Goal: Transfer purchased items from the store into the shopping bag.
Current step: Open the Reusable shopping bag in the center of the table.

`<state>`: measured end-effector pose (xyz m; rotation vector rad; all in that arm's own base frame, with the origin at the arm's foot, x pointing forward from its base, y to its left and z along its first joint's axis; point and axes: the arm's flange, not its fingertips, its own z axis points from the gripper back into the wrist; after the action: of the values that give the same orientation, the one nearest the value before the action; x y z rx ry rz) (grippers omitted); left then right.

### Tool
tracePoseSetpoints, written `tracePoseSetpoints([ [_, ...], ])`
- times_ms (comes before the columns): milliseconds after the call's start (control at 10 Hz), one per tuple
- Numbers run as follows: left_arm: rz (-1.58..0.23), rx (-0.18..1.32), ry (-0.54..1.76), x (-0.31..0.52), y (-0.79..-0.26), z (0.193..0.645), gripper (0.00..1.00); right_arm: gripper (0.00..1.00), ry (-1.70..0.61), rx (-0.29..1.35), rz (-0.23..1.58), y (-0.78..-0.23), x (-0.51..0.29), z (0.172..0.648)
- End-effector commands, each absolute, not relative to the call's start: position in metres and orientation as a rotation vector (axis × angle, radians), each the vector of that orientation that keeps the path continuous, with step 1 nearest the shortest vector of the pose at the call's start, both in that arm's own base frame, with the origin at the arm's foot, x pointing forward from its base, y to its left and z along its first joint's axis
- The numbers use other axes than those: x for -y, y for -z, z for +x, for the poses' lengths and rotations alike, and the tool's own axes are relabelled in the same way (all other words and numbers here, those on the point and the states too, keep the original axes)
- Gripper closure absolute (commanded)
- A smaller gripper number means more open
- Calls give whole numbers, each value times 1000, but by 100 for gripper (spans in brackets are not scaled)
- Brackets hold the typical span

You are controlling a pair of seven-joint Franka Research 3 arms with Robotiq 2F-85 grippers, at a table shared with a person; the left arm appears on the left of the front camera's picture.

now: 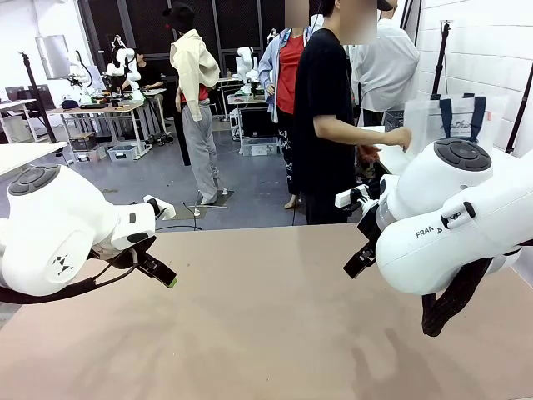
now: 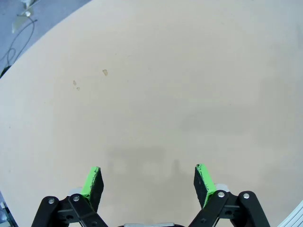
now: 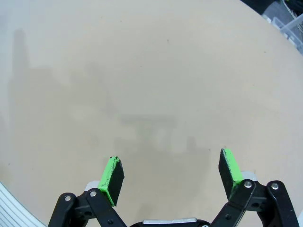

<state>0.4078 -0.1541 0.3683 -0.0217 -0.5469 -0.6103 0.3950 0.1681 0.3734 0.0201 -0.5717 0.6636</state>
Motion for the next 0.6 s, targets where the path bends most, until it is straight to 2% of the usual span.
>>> tracePoseSetpoints([
  [0, -22, 547, 607, 153, -368, 408, 0, 0, -663, 572, 21, -373, -168, 395],
  [500, -22, 547, 607, 153, -368, 408, 0, 0, -663, 572, 21, -373, -168, 395],
])
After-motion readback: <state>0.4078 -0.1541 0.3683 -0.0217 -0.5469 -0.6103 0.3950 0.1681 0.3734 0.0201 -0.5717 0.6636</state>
